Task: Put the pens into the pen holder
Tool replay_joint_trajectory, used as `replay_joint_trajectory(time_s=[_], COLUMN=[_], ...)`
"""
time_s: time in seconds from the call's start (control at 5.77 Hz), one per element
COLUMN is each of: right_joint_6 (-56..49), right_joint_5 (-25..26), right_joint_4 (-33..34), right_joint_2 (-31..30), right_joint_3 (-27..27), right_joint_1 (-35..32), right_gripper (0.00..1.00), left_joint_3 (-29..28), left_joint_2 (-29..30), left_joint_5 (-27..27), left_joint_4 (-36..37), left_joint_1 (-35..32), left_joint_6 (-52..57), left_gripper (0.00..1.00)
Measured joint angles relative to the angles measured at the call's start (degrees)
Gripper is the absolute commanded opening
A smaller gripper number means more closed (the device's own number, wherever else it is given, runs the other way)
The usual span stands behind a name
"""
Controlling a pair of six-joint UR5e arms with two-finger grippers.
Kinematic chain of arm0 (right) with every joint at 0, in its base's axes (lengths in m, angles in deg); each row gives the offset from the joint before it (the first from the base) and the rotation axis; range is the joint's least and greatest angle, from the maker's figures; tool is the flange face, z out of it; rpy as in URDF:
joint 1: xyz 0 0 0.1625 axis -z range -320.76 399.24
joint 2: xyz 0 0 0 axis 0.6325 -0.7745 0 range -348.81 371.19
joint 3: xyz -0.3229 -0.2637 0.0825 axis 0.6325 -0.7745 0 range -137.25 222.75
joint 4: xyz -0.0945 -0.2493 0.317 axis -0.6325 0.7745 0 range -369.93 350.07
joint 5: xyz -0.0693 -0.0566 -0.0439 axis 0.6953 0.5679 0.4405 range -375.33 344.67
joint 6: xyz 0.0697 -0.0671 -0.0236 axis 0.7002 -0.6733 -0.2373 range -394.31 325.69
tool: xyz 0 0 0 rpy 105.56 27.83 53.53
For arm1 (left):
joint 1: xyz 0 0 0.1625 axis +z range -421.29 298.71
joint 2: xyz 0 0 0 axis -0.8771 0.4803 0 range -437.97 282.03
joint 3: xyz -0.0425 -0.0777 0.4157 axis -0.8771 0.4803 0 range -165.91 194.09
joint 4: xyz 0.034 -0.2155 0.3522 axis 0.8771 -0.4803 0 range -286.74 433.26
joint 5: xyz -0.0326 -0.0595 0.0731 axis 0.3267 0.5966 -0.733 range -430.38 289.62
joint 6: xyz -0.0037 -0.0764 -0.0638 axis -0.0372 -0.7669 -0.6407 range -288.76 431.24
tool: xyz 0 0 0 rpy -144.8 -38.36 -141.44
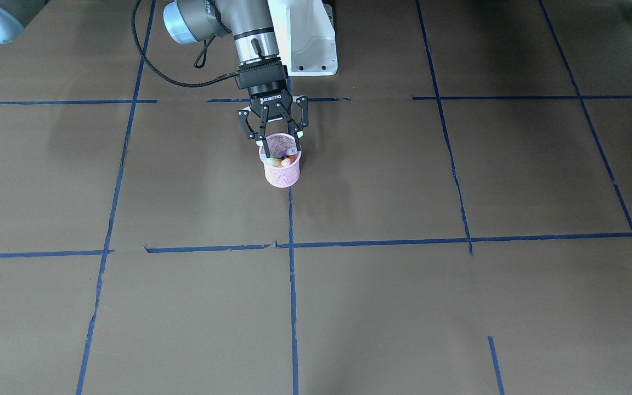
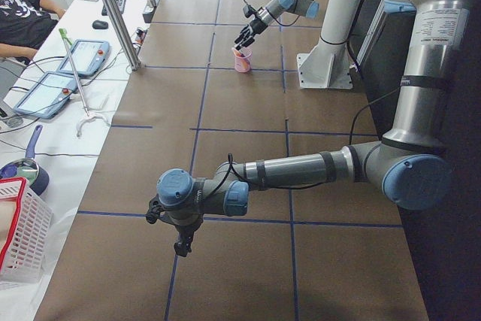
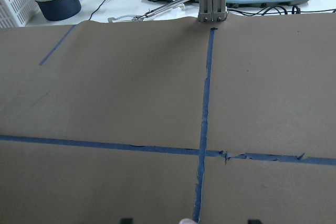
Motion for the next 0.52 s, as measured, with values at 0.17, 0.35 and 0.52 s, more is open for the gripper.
replay_joint_trajectory(time_s=[0.17, 0.35, 0.52], right_joint_6=[-0.53, -1.54, -4.29], right_joint_5=[-5.71, -15.63, -27.25], right_joint_4=[2.12, 6.94, 12.70], right_joint_2=[0.33, 0.41, 0.32], right_joint_3=[1.13, 2.87, 4.23], right_joint_1=[-2.62, -7.34, -13.42], right_gripper=[1.00, 1.00, 1.00], left_joint_3=[0.00, -0.01, 0.00], left_joint_2=[-0.02, -0.10, -0.18], left_joint_5=[0.00, 0.00, 0.00], left_joint_4=[0.00, 0.00, 0.00], left_joint_1=[0.00, 0.00, 0.00], left_joint_6=[0.00, 0.00, 0.02], left_gripper=[1.00, 1.00, 1.00])
